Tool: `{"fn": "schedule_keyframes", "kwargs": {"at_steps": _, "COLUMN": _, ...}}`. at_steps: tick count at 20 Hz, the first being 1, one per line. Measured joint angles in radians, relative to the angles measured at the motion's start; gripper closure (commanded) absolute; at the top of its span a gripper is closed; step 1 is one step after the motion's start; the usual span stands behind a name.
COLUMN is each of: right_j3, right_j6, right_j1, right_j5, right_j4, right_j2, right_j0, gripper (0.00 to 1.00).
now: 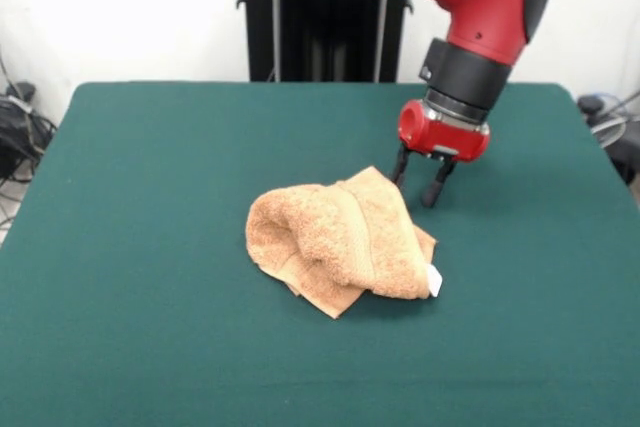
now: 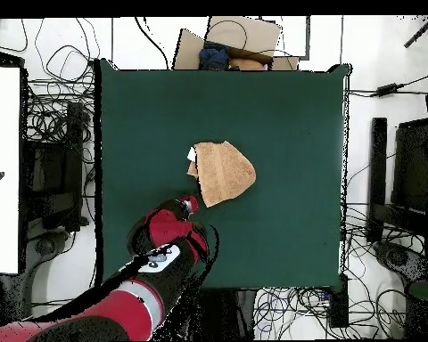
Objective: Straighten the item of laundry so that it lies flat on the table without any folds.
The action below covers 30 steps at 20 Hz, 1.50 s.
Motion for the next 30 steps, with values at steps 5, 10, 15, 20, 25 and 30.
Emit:
{"fn": "schedule_keyframes", "kwargs": {"at_steps": 5, "right_j3": 0.000, "right_j6": 0.000, "right_j1": 0.000, "right_j5": 0.012, "right_j4": 0.021, "right_j2": -0.001, "right_j0": 0.001, "gripper": 0.00}}
{"fn": "schedule_keyframes", "kwargs": {"at_steps": 10, "right_j3": -0.017, "right_j6": 0.000, "right_j1": 0.000, "right_j5": 0.072, "right_j4": 0.044, "right_j2": -0.005, "right_j0": -0.001, "gripper": 0.00}}
{"fn": "schedule_keyframes", "kwargs": {"at_steps": 15, "right_j3": -0.034, "right_j6": 0.000, "right_j1": 0.008, "right_j5": 0.124, "right_j4": 0.091, "right_j2": -0.018, "right_j0": 0.012, "gripper": 0.00}}
{"fn": "schedule_keyframes", "kwargs": {"at_steps": 20, "right_j3": -0.034, "right_j6": 0.000, "right_j1": 0.009, "right_j5": 0.124, "right_j4": 0.093, "right_j2": -0.021, "right_j0": 0.014, "gripper": 0.00}}
{"fn": "schedule_keyframes", "kwargs": {"at_steps": 25, "right_j3": -0.035, "right_j6": 0.000, "right_j1": 0.011, "right_j5": 0.124, "right_j4": 0.093, "right_j2": -0.022, "right_j0": 0.014, "gripper": 0.00}}
{"fn": "schedule_keyframes", "kwargs": {"at_steps": 30, "right_j3": -0.039, "right_j6": 0.000, "right_j1": 0.017, "right_j5": 0.131, "right_j4": 0.101, "right_j2": -0.032, "right_j0": 0.024, "gripper": 0.00}}
